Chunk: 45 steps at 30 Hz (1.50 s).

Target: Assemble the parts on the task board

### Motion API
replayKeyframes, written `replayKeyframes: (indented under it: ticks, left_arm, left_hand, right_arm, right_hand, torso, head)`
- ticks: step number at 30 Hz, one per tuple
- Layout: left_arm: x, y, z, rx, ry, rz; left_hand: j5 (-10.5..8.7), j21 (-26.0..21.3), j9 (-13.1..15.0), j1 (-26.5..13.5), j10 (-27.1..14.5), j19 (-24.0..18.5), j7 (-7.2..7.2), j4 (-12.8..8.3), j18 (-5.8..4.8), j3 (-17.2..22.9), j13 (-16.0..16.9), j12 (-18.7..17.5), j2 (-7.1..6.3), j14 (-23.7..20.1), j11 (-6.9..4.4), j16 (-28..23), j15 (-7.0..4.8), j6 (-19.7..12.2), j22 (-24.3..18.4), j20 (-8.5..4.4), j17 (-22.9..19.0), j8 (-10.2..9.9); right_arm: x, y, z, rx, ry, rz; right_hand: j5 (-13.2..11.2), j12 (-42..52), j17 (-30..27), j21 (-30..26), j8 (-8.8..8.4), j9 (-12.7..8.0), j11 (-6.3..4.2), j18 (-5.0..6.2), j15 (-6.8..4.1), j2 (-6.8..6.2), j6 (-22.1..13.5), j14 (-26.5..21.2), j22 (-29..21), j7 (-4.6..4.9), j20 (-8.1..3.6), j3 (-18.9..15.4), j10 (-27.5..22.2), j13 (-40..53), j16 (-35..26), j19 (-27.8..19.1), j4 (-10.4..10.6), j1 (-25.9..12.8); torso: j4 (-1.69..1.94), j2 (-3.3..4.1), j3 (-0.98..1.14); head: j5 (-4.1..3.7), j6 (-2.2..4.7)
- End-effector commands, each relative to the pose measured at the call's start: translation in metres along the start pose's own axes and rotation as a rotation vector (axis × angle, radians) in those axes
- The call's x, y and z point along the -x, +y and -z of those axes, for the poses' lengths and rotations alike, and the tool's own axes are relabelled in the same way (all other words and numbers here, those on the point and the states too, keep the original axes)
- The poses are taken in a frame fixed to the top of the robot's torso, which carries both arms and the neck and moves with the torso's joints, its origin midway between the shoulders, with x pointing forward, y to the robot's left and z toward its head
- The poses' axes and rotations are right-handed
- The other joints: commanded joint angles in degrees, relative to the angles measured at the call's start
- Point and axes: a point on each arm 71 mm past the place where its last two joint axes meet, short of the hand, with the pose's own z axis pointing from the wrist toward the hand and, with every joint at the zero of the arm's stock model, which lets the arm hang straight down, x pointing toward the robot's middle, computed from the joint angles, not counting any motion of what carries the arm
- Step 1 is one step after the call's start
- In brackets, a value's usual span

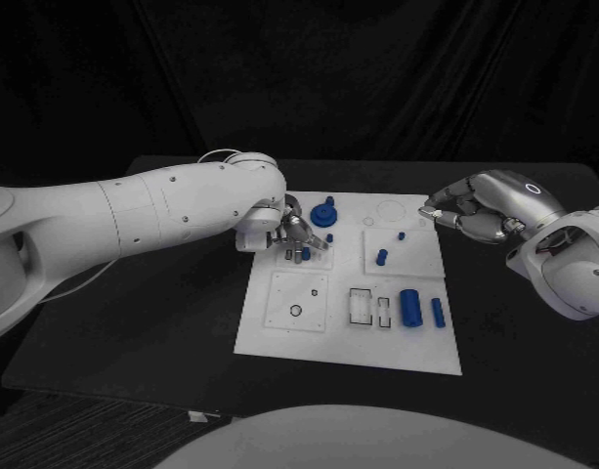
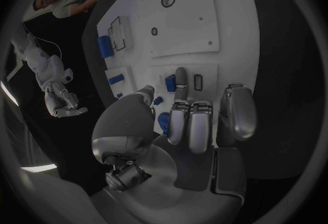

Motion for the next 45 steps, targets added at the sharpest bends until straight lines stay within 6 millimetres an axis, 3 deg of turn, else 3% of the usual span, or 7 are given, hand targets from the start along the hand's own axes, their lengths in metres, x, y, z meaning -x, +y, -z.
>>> replayKeyframes:
  ticks: [1,10,20,23,25,35,45]
  left_arm:
    - [-0.005,0.001,-0.002,-0.011,0.016,0.000]
    - [0.003,0.009,0.013,-0.059,-0.112,-0.014]
    - [0.056,0.014,0.058,-0.053,-0.275,-0.080]
    - [0.070,0.017,0.061,-0.036,-0.301,-0.081]
    - [0.080,0.018,0.060,-0.025,-0.320,-0.085]
    - [0.092,0.029,0.039,0.042,-0.296,-0.083]
    - [0.094,0.038,0.018,0.080,-0.286,-0.056]
  left_hand:
    - [-0.22,-0.29,-0.10,-0.80,4.14,-0.23,0.09,0.19,0.45,-0.74,12.60,-0.23,0.05,6.05,0.26,0.15,0.37,-0.14,9.73,0.03,15.10,-0.36]
    - [-0.19,1.13,0.39,-1.72,4.71,0.75,-0.46,0.11,0.20,-3.97,13.29,0.47,0.78,6.05,-0.20,0.15,-0.02,1.39,10.13,-0.24,15.10,0.60]
    - [2.42,2.23,5.79,1.65,5.99,1.74,-0.94,0.12,-0.06,-8.46,15.09,2.21,1.86,6.05,-0.74,0.15,-0.41,0.54,10.47,-0.63,15.10,4.49]
    - [5.78,2.10,7.75,4.40,5.99,1.68,-1.04,-0.39,-0.04,-8.97,15.09,2.21,2.39,6.05,-0.64,0.15,-0.41,-0.60,10.45,-0.63,15.10,5.58]
    - [13.18,1.83,8.82,10.45,5.99,1.48,-0.76,-3.49,-0.01,-7.45,15.09,2.21,2.18,6.05,-0.44,0.15,-0.29,-3.06,10.40,-0.60,15.10,5.46]
    - [9.04,2.18,11.01,10.45,5.99,1.66,-0.98,-1.49,-0.05,-7.99,15.09,2.21,3.15,6.05,-0.51,0.15,-0.18,-2.54,10.50,-0.40,15.10,7.43]
    - [9.43,2.22,12.14,10.59,5.99,1.67,-1.29,-0.87,-0.05,-8.21,15.09,2.21,3.34,6.05,-0.75,0.15,-0.34,-2.01,10.51,-0.52,15.10,8.60]
  right_arm:
    - [-0.001,-0.001,0.001,-0.012,0.002,0.001]
    - [0.000,-0.003,0.002,-0.017,0.001,0.002]
    - [0.000,-0.003,0.003,-0.017,-0.001,0.003]
    - [0.000,-0.003,0.002,-0.015,-0.001,0.002]
    - [0.000,-0.002,0.002,-0.014,-0.001,0.002]
    - [-0.001,-0.001,0.002,-0.010,0.002,0.000]
    - [-0.001,0.001,0.000,-0.005,0.004,-0.001]
  right_hand:
    - [0.31,0.07,11.92,-0.13,-0.27,-0.06,0.46,-0.20,0.34,0.16,-0.19,5.52,13.53,0.32,0.46,0.32,5.99,15.03,-0.23,3.87,-0.05,0.63]
    - [0.30,0.07,11.92,-0.08,-0.27,-0.06,0.47,-0.21,0.35,0.09,-0.17,5.52,13.55,0.33,0.48,0.32,5.99,15.03,-0.23,3.89,-0.01,0.68]
    - [0.29,0.07,11.97,-0.10,-0.27,-0.06,0.47,-0.21,0.36,0.08,-0.17,5.53,13.54,0.33,0.48,0.31,5.99,15.03,-0.20,3.88,0.01,0.67]
    - [0.29,0.07,11.97,-0.10,-0.27,-0.06,0.47,-0.21,0.36,0.08,-0.17,5.53,13.54,0.33,0.48,0.31,5.99,15.03,-0.20,3.88,0.01,0.67]
    - [0.29,0.07,12.00,-0.08,-0.28,-0.06,0.48,-0.21,0.36,0.06,-0.16,5.54,13.55,0.33,0.48,0.30,5.99,15.03,-0.18,3.89,0.03,0.67]
    - [0.27,0.07,12.03,-0.05,-0.27,-0.07,0.48,-0.22,0.38,0.02,-0.14,5.54,13.56,0.34,0.50,0.28,5.99,15.03,-0.16,3.91,0.11,0.66]
    - [0.27,0.07,12.03,-0.05,-0.27,-0.07,0.48,-0.22,0.38,0.02,-0.14,5.54,13.56,0.34,0.50,0.28,5.99,15.03,-0.16,3.91,0.11,0.66]
  torso:
    - [0.00,0.01,0.01]
    - [0.02,0.03,0.00]
    - [0.02,-0.11,-0.03]
    - [-0.01,-0.14,-0.05]
    - [0.01,-0.08,-0.05]
    - [-0.02,-0.12,0.08]
    - [-0.12,0.49,-0.11]
  head:
    - [0.05,-0.01]
    - [-0.18,-0.01]
    - [-0.51,-0.01]
    - [-0.52,-0.01]
    - [-0.50,-0.01]
    - [-0.94,-0.01]
    - [-0.74,-0.01]
